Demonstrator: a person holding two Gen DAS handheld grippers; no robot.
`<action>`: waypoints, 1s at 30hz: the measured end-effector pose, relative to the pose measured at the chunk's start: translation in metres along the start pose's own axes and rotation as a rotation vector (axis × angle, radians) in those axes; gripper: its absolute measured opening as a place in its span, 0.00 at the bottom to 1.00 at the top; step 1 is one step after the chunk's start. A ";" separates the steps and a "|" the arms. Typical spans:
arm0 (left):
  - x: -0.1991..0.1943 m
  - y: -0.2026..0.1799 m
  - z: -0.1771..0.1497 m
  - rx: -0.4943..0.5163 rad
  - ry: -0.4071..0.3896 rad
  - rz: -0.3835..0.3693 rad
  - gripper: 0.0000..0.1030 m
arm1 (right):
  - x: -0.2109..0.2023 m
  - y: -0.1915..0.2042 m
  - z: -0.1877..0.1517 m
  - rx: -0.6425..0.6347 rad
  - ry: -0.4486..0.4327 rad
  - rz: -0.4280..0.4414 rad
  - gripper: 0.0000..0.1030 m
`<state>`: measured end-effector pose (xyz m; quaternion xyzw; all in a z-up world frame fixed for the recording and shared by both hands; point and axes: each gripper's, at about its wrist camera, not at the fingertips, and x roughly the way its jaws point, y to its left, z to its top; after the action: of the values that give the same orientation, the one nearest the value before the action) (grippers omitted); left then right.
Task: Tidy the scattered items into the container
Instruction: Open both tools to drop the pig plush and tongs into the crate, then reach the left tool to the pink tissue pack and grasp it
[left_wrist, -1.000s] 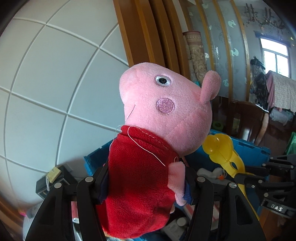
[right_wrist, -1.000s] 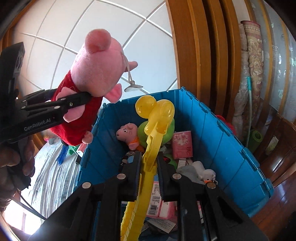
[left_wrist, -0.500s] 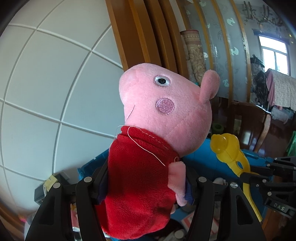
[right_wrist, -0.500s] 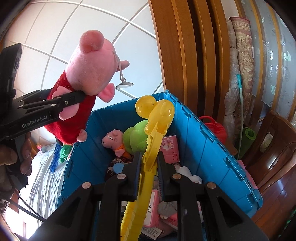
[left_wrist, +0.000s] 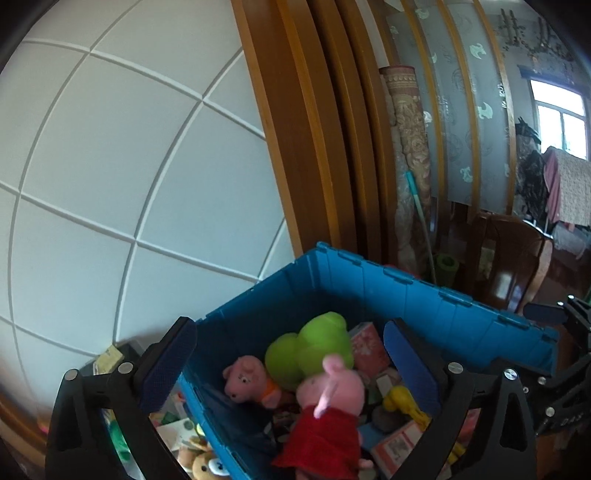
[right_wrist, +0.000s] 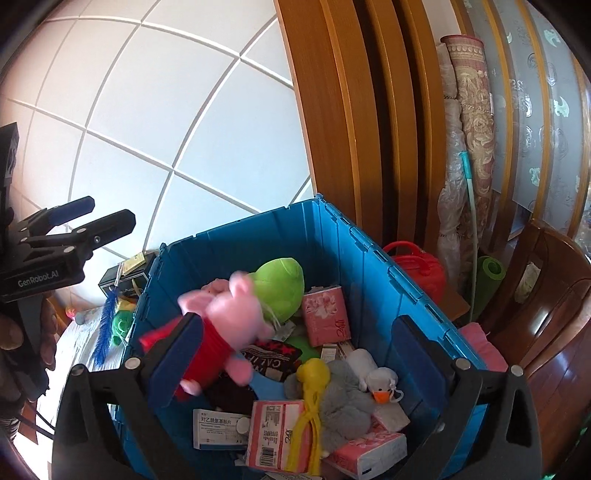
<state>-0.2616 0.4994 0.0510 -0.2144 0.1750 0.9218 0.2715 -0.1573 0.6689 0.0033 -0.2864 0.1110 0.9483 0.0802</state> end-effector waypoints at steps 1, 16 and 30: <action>0.000 0.000 -0.001 0.003 0.000 0.007 0.99 | 0.000 0.000 0.000 -0.002 0.002 0.000 1.00; -0.016 0.019 -0.027 -0.026 0.015 0.002 0.99 | -0.005 0.031 -0.008 -0.043 0.015 0.000 1.00; -0.045 0.066 -0.086 -0.086 0.066 0.036 0.99 | -0.012 0.099 -0.022 -0.132 0.026 0.042 1.00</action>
<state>-0.2398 0.3903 0.0142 -0.2530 0.1480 0.9257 0.2393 -0.1573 0.5668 0.0083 -0.3010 0.0551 0.9512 0.0399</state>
